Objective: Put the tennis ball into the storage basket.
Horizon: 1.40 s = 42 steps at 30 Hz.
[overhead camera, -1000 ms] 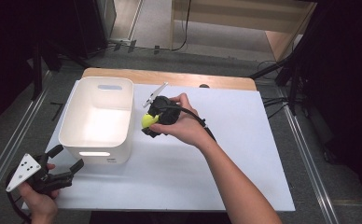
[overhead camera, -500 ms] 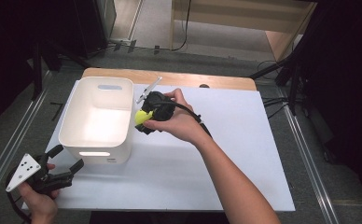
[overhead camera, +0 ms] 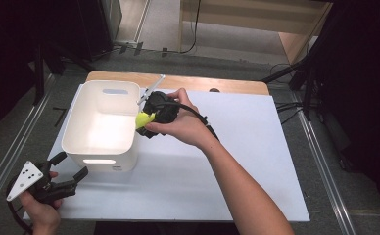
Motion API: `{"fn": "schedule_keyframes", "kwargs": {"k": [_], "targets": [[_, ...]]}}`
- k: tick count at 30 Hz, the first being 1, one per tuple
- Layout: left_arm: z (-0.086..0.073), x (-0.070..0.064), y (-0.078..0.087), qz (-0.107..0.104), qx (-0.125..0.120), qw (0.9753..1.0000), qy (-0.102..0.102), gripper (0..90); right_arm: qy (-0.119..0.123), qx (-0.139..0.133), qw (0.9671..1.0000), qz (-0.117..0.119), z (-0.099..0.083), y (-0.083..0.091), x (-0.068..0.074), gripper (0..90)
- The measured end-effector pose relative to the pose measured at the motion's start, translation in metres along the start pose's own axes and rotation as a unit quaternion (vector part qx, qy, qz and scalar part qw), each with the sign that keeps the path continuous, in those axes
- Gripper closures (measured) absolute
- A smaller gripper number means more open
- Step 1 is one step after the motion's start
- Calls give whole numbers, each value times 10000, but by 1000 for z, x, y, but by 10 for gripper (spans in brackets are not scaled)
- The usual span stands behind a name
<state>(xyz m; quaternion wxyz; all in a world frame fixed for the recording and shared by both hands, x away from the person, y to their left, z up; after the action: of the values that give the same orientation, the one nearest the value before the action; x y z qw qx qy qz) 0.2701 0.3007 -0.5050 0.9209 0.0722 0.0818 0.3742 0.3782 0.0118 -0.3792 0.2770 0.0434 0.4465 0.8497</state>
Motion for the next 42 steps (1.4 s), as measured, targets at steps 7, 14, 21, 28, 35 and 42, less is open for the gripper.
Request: {"fn": "schedule_keyframes", "kwargs": {"k": [7, 14, 21, 28, 35, 42], "targets": [[0, 0, 0, -5, -15, 10000, 11, 72, 87, -77, 9999, 54, 15, 1, 8, 233], [0, 0, 0, -13, -21, 10000, 19, 72, 166, -131, 9997, 140, 27, -4, 18, 233], [0, 0, 0, -22, -30, 10000, 36, 72, 277, -147, 9993, 206, 34, -11, 26, 233], [0, 0, 0, -14, -17, 10000, 12, 72, 303, -110, 9991, 289, 41, -16, 35, 233], [0, 0, 0, -20, -33, 10000, 28, 72, 351, -63, 9990, 280, 43, -27, 39, 232], [1, 1, 0, -28, -61, 10000, 46, 72, 369, 53, 9990, 265, 42, -36, 43, 231]]}}
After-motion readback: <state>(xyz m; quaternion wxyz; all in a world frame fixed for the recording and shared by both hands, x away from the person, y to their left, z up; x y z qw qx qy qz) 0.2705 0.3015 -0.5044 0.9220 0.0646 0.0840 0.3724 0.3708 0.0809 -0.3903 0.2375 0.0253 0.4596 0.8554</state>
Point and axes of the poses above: each handheld gripper's, and its own axes: y roughly backward along the jaws, z roughly out of its top, x roughly to its left, the point moved 5 cm from there along -y, roughly forward along the jaws, and after that the axes turned 10 degrees about -z, right-handed, at the moved point
